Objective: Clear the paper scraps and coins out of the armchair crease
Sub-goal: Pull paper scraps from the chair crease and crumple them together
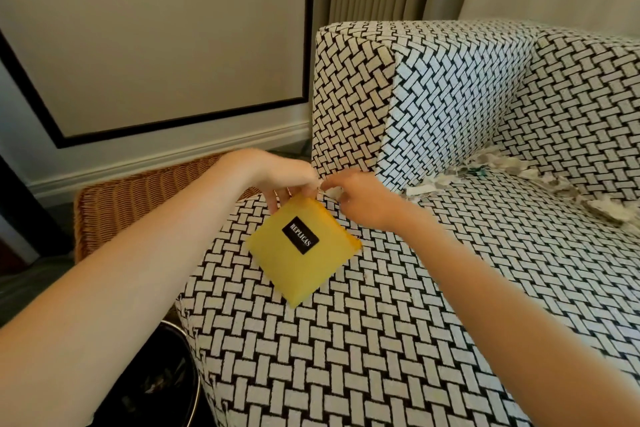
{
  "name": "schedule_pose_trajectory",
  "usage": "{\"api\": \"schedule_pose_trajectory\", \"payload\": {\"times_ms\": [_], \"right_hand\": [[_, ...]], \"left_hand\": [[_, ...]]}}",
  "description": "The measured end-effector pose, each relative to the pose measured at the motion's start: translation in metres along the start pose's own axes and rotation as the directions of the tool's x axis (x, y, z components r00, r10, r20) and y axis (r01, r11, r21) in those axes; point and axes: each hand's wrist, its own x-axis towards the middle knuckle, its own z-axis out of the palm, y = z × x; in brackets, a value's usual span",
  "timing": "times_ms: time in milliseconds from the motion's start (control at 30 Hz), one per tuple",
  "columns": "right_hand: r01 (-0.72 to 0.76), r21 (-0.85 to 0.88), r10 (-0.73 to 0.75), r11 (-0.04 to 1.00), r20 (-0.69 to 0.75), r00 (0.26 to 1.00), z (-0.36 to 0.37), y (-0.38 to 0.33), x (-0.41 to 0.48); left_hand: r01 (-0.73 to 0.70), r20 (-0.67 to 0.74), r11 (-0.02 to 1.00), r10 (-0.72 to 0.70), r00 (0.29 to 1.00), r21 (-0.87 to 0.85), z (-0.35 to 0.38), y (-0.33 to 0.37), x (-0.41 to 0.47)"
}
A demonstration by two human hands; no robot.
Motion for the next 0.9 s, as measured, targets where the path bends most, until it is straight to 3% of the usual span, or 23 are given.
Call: {"api": "schedule_pose_trajectory", "payload": {"times_ms": [100,200,300,400,567,700,900], "right_hand": [[0.085,-0.282,-0.098,0.956,-0.033,0.995,0.014,-0.005,0.010],[0.140,-0.635,-0.207,0.760,-0.032,0.978,0.017,-0.006,0.027],[0.147,-0.788,-0.196,0.597,0.034,0.980,0.015,-0.006,0.041],[0.143,-0.834,-0.142,0.533,0.078,0.987,0.016,-0.010,0.047],[0.152,-0.822,-0.194,0.549,0.052,0.980,0.014,-0.006,0.042],[0.182,-0.830,-0.216,0.527,0.076,0.973,0.016,-0.001,0.031],[0.223,-0.814,-0.232,0.537,0.112,0.966,0.016,0.011,0.005]], "left_hand": [[0.007,-0.063,0.997,-0.002,0.998,0.076,0.006,-0.002,0.013],[0.004,-0.156,0.990,0.019,0.988,0.144,0.006,-0.012,0.026],[0.017,-0.243,0.998,-0.003,0.970,0.056,0.003,-0.023,0.033],[0.032,-0.299,0.999,-0.024,0.954,0.021,0.003,-0.027,0.041],[0.010,-0.371,0.995,0.027,0.928,0.096,0.007,-0.025,0.049],[0.010,-0.327,0.985,0.047,0.944,0.172,0.014,-0.021,0.056],[0.174,-0.363,0.931,-0.050,0.931,0.320,0.024,-0.017,0.069]]}}
